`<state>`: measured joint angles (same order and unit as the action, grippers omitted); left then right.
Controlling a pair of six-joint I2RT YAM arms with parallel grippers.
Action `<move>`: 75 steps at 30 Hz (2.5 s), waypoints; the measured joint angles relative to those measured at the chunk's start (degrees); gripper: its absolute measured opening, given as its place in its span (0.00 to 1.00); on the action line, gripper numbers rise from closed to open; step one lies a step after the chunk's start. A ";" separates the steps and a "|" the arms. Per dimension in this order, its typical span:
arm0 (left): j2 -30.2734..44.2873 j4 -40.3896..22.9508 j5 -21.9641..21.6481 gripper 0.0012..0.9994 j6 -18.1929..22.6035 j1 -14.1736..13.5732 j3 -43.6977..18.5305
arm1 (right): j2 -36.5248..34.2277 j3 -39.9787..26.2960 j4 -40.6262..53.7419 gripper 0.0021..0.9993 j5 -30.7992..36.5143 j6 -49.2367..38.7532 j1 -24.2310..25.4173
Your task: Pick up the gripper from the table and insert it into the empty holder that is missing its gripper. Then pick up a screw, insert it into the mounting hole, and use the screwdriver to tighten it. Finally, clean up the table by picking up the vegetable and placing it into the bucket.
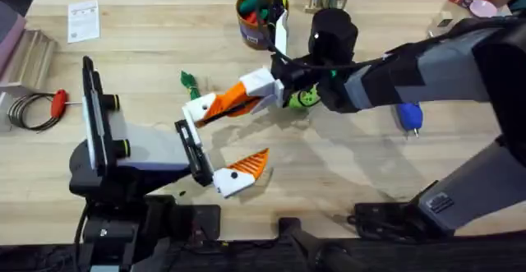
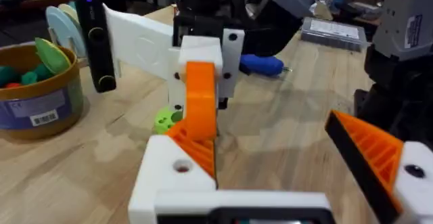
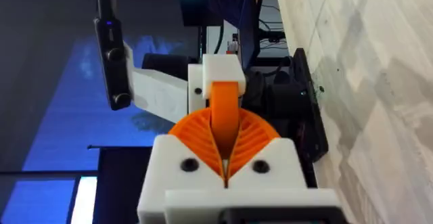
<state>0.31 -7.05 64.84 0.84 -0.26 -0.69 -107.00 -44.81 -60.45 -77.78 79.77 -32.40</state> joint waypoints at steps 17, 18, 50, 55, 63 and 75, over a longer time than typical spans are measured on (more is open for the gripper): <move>0.00 0.02 -0.15 0.99 0.02 0.09 0.00 | -0.11 -0.18 0.07 0.01 0.18 0.02 -0.04; -0.02 0.02 -0.15 0.99 0.02 0.09 0.00 | -0.12 -0.18 0.07 0.01 0.20 0.04 -0.07; 0.00 -0.24 1.81 0.99 0.06 -0.35 0.00 | 24.84 -1.50 61.55 0.87 20.57 -30.36 10.62; -0.02 -0.24 1.83 0.99 0.07 -0.35 0.00 | 29.55 -7.28 85.30 0.87 31.77 -40.20 13.97; 0.00 -0.24 1.81 0.99 0.06 -0.35 0.00 | 29.61 -24.81 109.85 0.87 54.64 -48.55 13.87; -0.01 -0.24 1.84 0.99 0.04 -0.35 0.00 | 19.81 -39.10 120.69 0.87 76.62 -46.74 7.22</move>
<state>0.30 -7.29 66.67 0.89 -0.60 -0.69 -87.19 -83.91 60.24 -1.16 33.03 -25.18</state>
